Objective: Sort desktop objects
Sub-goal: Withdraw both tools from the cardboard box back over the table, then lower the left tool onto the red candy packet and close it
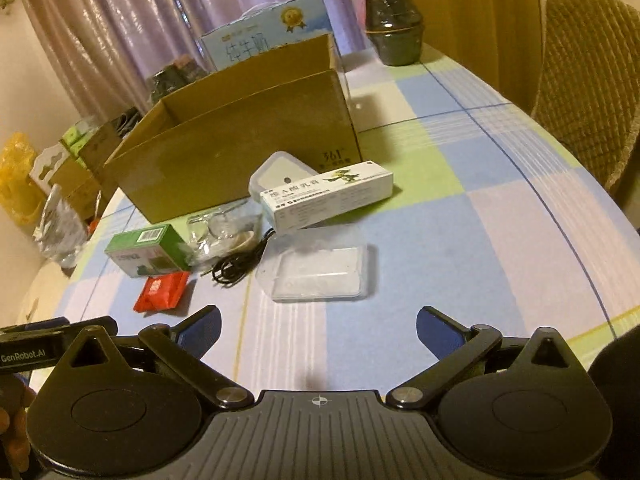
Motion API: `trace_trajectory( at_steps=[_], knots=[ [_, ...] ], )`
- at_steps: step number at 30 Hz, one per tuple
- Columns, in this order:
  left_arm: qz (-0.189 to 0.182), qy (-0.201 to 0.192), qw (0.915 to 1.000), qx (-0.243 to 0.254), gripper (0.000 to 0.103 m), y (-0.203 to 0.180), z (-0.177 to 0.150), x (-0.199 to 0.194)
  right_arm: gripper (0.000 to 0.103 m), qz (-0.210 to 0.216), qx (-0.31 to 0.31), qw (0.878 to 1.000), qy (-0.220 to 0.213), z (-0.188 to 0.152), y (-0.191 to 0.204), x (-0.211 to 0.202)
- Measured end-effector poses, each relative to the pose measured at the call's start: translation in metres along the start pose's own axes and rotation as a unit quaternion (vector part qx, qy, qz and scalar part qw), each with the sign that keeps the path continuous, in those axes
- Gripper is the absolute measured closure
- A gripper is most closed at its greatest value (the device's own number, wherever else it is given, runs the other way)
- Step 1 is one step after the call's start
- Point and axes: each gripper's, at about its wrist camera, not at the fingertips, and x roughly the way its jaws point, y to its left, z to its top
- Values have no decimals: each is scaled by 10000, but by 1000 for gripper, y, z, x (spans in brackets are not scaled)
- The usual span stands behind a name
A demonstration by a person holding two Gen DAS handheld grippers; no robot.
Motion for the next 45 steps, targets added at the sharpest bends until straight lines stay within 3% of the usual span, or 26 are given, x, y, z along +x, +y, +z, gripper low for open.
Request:
trace_trajectory(
  at_steps=[9, 27, 31, 39, 45],
  knots=[
    [-11, -125, 9999, 75, 1, -4, -7, 24, 2, -249, -136, 9991, -322, -5, 2, 7],
    [-95, -274, 9993, 225, 2, -7, -3, 70, 2, -422, -132, 9984, -353, -5, -3, 37],
    [-81, -263, 9990, 351, 9, -12, -5, 79, 2, -446, -132, 9983, -350, -5, -3, 45],
    [32, -324, 9987, 404, 13, -13, -5, 87, 2, -445, -179, 9982, -360, -3, 1, 57],
    [81, -434, 9980, 446, 32, -15, -5, 87, 2, -430, -243, 9983, -320, -3, 3, 64]
  ],
)
